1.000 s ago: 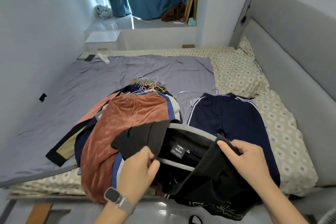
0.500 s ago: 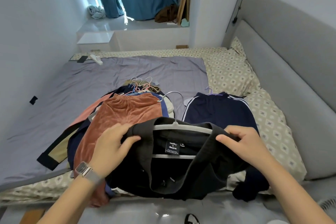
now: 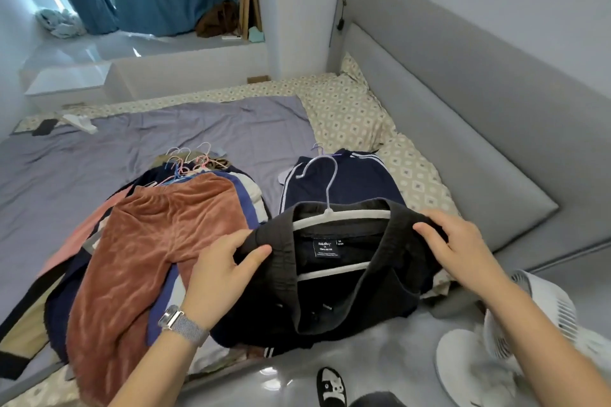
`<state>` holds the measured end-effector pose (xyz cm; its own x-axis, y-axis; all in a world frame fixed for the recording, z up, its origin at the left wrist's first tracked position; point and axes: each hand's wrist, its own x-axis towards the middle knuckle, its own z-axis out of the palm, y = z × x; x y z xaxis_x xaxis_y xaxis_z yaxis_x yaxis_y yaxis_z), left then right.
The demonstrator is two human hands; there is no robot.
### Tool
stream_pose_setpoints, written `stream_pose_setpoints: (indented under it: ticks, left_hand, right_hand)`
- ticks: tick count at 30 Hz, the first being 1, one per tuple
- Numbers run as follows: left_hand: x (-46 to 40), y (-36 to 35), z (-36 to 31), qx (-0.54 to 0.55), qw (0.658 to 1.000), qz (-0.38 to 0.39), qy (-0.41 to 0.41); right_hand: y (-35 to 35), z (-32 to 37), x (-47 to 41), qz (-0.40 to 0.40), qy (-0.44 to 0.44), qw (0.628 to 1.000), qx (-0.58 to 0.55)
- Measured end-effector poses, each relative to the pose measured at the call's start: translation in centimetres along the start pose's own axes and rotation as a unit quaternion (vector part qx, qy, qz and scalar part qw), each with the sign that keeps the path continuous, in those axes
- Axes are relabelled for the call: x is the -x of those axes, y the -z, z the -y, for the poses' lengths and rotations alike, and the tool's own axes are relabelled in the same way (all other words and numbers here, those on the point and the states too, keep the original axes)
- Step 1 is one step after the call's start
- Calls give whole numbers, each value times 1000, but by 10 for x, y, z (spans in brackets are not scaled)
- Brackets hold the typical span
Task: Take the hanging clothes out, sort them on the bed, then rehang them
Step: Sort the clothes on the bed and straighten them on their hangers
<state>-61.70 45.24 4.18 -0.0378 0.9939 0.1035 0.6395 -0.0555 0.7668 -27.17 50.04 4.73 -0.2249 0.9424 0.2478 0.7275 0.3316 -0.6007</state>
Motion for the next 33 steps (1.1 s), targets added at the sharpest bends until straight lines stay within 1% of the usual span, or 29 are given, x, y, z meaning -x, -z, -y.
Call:
stream_pose_setpoints:
  ticks: [3,5,8,10,12,17,19,21,24,25,26,28,29,31,33]
  left_hand:
    - [-9,-20,-16,44,998,33,-29]
    - [-17,-29,-26,62,996,45,-51]
    - [-35,-36,-37,74,994,38,-64]
    - [-49,-42,-40,72,996,25,-52]
    - [-65,-54,-36,60,997,25,-33]
    - [-113,-109,-6,2,998,67,20]
    - [-140,-136,3,-8,995,79,55]
    - [-178,-159,9,-30,992,91,82]
    - [-265,-188,21,-53,988,97,109]
    - [-298,-197,28,-61,987,82,127]
    - [-330,-204,35,-63,985,49,153]
    - [-384,-213,57,-63,973,-51,216]
    - [-402,-216,67,-69,963,-82,248]
    - [-421,-225,86,-79,946,-86,302]
    - [-417,-238,95,-79,940,-68,326]
  right_hand:
    - [27,-8,9,-71,-34,997,25]
    - [45,-9,8,-126,-16,990,55]
    - [62,-8,-11,-190,-1,979,69]
    - [63,-16,-27,-204,-10,976,71]
    - [55,-34,-43,-179,-32,982,58]
    - [18,-108,-77,-103,-94,990,16]
    - [7,-141,-100,-53,-121,991,-21]
    - [0,-174,-136,6,-144,989,-46]
    - [-18,-231,-215,75,-174,981,-43]
    - [-30,-249,-245,83,-177,980,-34]
    - [-43,-266,-273,81,-176,981,-15]
    - [-73,-294,-321,64,-178,980,54]
    - [-86,-304,-337,66,-189,974,104]
    - [-112,-316,-352,107,-216,953,183]
    - [-138,-312,-345,165,-227,936,213]
